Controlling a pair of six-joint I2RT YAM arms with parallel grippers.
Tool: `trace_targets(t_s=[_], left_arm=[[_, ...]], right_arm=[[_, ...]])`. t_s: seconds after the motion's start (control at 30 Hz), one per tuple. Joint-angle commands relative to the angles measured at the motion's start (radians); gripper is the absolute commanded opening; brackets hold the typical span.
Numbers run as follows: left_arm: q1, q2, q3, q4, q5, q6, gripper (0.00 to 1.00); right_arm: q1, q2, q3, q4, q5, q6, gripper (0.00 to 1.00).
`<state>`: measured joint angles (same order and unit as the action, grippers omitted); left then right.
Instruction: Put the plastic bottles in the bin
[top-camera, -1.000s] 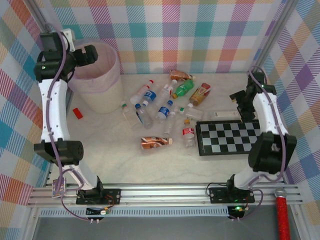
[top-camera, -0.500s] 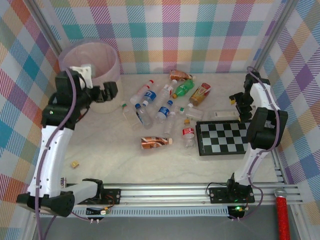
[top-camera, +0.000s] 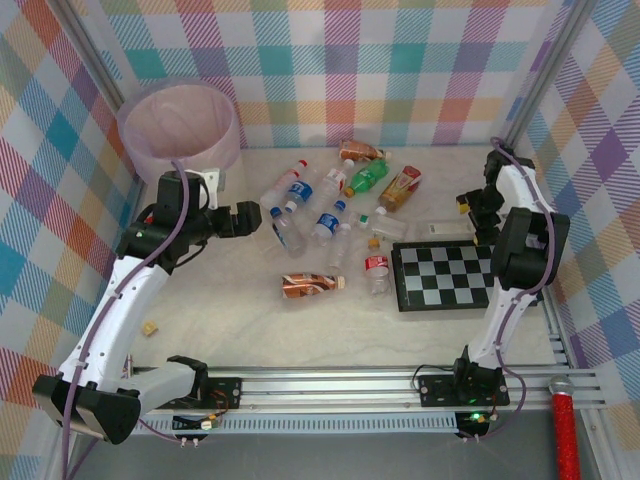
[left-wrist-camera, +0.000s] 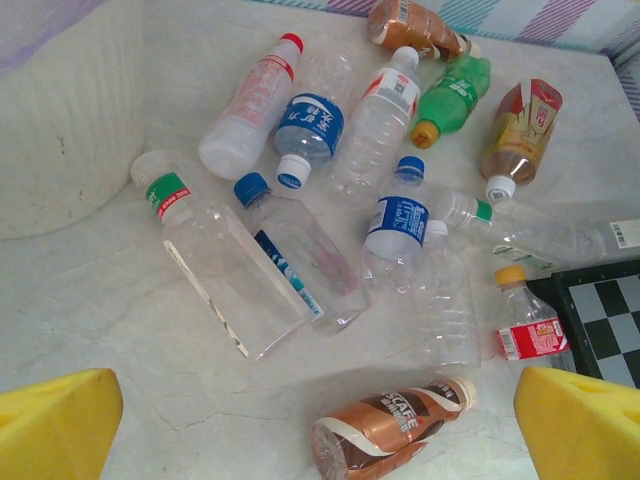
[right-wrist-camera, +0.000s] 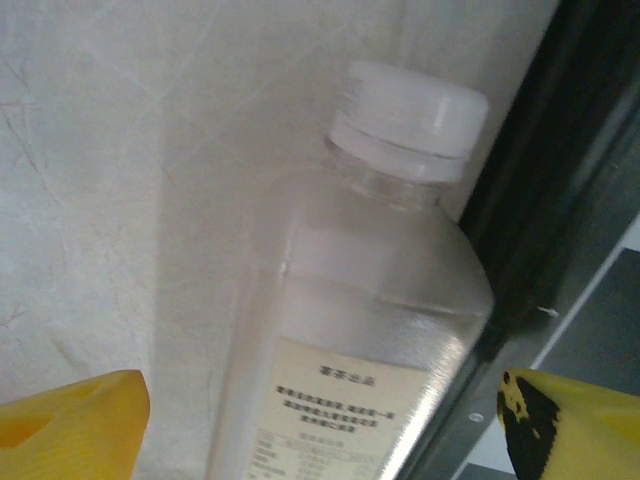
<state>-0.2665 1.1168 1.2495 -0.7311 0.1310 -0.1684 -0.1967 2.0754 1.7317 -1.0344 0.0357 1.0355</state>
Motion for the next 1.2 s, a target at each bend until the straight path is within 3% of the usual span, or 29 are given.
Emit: trace_targets(t_s=[0.0,0.8,1.17], left_arm=[[-0.015,-0.022,-0.001,0.010,-0.014,-0.013,1.00],[-0.052,0.004,-0.002,0.019,-0.010,-0.018,1.00],[-0.059,0.002,-0.021,0.041,0.079,-0.055,1.00]], right_arm=[[0.006,0.024,0.059,-0.029,0.016,0.009,0.88],[0.039,0.178,0.131,-0.018,-0.014,0.002,0.79],[0.039,0.142,0.196,-0.043,0.062,-0.060,0.54]])
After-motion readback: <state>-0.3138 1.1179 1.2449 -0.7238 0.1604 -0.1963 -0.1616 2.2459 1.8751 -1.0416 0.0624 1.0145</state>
